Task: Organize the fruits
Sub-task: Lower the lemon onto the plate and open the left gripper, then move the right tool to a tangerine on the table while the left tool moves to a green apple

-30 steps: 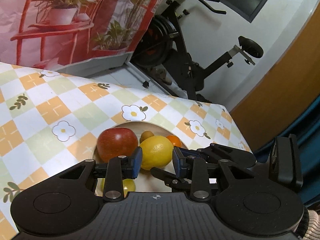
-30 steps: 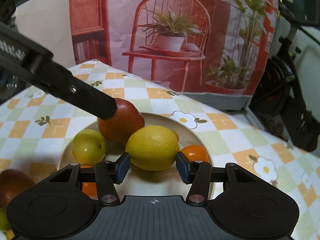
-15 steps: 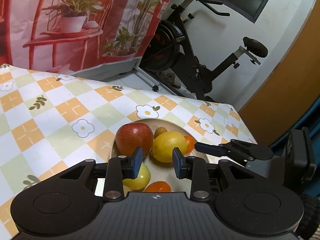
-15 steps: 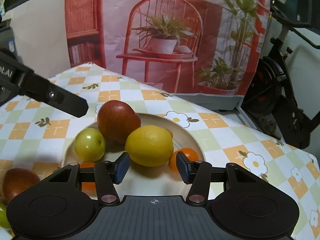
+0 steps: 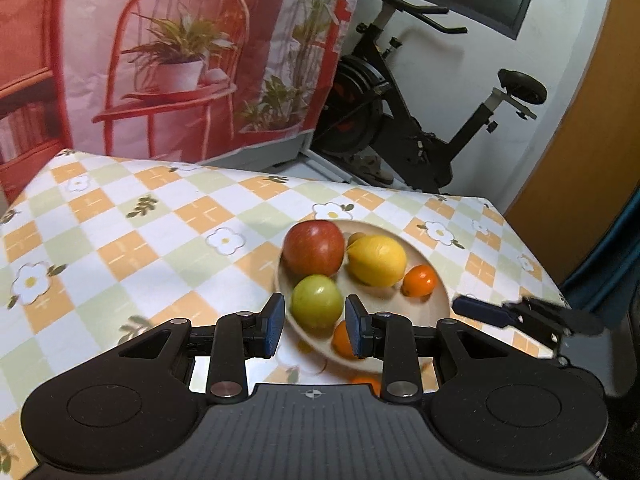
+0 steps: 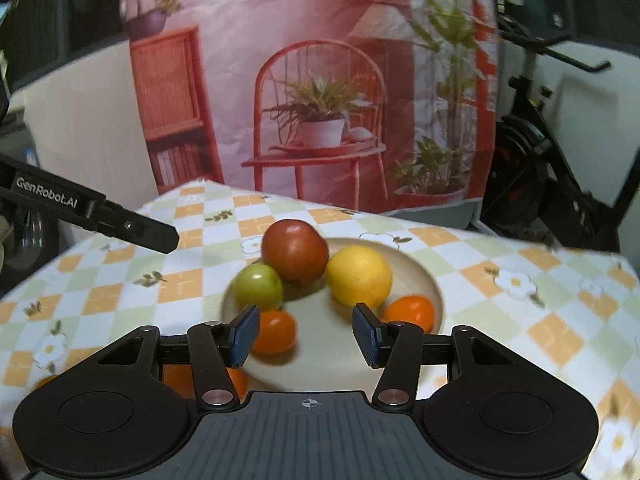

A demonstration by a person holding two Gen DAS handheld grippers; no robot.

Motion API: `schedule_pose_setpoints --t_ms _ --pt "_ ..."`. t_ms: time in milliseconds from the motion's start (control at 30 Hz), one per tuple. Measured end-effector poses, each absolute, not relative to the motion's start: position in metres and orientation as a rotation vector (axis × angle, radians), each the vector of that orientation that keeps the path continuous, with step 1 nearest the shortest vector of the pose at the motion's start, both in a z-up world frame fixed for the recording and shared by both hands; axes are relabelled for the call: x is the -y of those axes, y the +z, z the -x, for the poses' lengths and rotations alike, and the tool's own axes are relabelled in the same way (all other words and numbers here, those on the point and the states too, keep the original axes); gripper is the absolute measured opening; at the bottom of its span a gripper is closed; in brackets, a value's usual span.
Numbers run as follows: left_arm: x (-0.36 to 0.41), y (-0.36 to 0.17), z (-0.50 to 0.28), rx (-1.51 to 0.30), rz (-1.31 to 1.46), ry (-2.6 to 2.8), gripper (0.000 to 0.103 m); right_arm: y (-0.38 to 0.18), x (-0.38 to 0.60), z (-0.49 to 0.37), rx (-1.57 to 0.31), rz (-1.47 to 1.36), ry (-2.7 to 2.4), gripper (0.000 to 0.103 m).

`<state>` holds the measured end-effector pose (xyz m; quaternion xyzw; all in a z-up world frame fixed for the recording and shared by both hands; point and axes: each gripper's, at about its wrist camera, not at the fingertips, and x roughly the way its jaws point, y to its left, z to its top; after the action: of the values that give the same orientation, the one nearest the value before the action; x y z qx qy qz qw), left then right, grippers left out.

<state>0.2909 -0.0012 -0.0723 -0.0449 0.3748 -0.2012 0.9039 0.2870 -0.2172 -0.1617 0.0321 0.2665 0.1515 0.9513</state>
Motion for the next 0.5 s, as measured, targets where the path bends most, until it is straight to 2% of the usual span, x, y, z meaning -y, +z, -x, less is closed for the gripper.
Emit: schedule_pose_setpoints --t_ms 500 --pt "-0.027 -0.086 -0.228 -0.717 0.135 -0.305 0.034 -0.198 0.208 -0.211 -0.454 -0.096 0.258 0.051"
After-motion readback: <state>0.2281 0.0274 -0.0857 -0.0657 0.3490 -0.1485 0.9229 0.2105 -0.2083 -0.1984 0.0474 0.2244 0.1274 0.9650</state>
